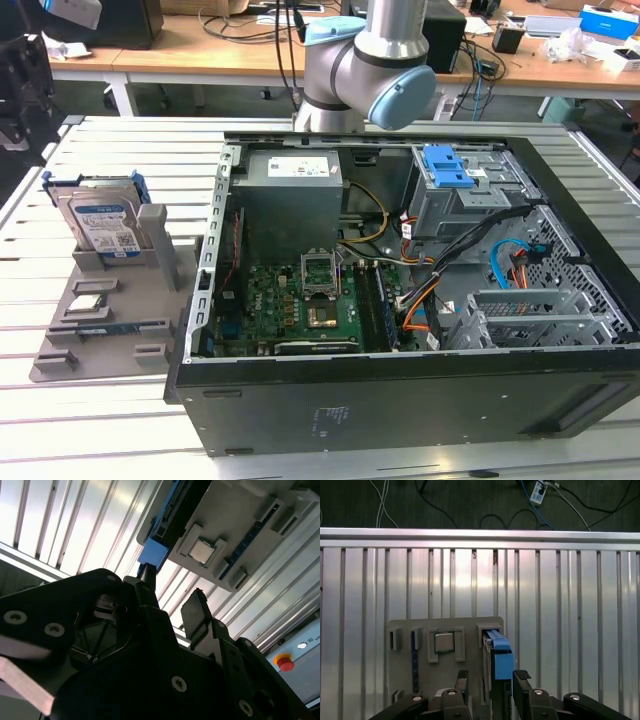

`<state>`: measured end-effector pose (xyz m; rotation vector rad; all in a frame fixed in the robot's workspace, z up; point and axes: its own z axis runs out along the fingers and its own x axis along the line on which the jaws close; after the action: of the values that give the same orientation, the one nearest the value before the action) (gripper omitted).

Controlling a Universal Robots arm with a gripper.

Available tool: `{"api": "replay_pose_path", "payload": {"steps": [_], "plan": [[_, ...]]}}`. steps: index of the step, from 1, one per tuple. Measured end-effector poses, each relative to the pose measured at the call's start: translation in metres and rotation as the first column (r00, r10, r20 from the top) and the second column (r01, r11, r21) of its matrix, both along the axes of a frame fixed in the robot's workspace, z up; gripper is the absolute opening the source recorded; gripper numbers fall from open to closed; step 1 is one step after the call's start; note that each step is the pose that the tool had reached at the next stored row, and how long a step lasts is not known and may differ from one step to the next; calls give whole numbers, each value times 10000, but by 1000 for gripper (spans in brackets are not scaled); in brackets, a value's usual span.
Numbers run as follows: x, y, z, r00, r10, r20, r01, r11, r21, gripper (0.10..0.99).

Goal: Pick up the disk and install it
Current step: 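Pick up the disk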

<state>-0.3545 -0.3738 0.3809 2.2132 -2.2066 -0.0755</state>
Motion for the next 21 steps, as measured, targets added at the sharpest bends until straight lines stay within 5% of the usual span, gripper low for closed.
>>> {"api": "replay_pose_path", "payload": {"steps": [21], "plan": [[35,0,-104,10000,0,0,0,10000,0,482]]}}
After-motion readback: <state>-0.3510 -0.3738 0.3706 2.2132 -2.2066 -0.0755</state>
